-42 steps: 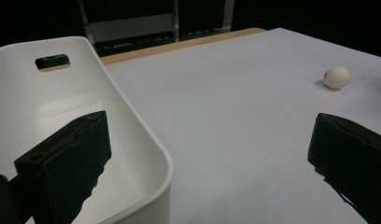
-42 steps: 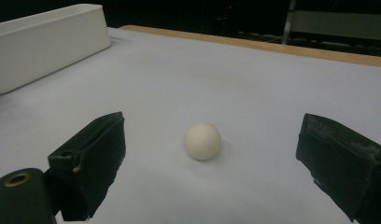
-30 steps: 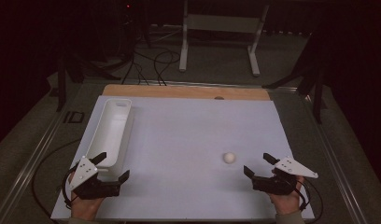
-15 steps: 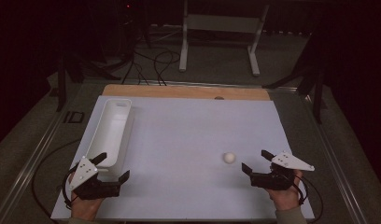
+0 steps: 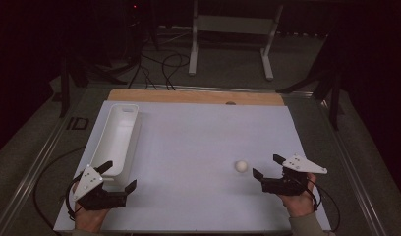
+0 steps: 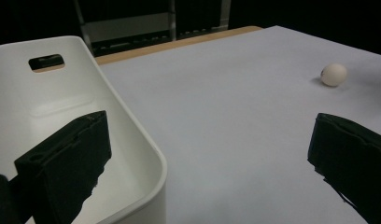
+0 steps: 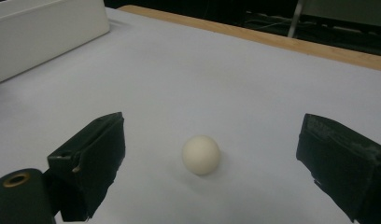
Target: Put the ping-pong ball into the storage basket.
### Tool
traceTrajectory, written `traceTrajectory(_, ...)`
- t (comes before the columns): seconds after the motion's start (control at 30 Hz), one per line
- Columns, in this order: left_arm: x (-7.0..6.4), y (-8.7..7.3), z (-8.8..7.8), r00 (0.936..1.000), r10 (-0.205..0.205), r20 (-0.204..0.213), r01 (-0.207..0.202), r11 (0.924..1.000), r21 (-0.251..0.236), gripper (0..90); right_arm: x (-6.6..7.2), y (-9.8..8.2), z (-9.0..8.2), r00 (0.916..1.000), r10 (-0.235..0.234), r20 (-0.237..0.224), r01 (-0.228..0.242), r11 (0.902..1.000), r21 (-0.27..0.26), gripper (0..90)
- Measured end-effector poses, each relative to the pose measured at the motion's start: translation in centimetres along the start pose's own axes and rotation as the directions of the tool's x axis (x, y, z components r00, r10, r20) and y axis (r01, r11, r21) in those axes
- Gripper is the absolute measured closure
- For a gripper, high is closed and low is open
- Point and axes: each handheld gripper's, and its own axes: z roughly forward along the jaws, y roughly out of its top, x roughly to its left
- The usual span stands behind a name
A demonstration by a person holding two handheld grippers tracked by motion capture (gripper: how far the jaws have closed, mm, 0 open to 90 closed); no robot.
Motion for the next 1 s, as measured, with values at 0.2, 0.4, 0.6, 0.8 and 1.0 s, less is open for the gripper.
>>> traceTrajectory(0.2, 0.0, 0.0, 0.0, 1.0000, 0.000, -0.002, 0.000, 1.0000, 0.002, 0.0, -0.2, 0.1, 0.3, 1.0000, 0.004, -0.001, -0.004, 0.9998, 0.019, 7.7)
traceTrajectory(0.4, 0.0, 0.0, 0.0, 1.0000, 0.003, -0.003, -0.003, 1.0000, 0.005, 0.0, -0.3, 0.3, 0.6, 0.9999, 0.013, -0.004, -0.013, 0.9993, 0.034, 7.7)
traceTrajectory(0.6, 0.0, 0.0, 0.1, 1.0000, 0.004, -0.002, -0.004, 1.0000, 0.007, 0.0, -0.3, 0.6, 0.8, 0.9999, 0.009, -0.004, -0.009, 0.9991, 0.042, 7.7)
traceTrajectory(0.8, 0.0, 0.0, 0.1, 1.0000, 0.004, -0.002, -0.004, 1.0000, 0.006, 0.0, -0.3, 0.9, 1.2, 1.0000, 0.004, -0.003, -0.003, 0.9982, 0.061, 7.7)
traceTrajectory(1.0, -0.1, 0.0, 0.1, 1.0000, 0.003, 0.000, -0.003, 1.0000, 0.006, 0.0, -0.3, 1.2, 1.6, 1.0000, -0.003, -0.002, 0.004, 0.9961, 0.088, 7.7)
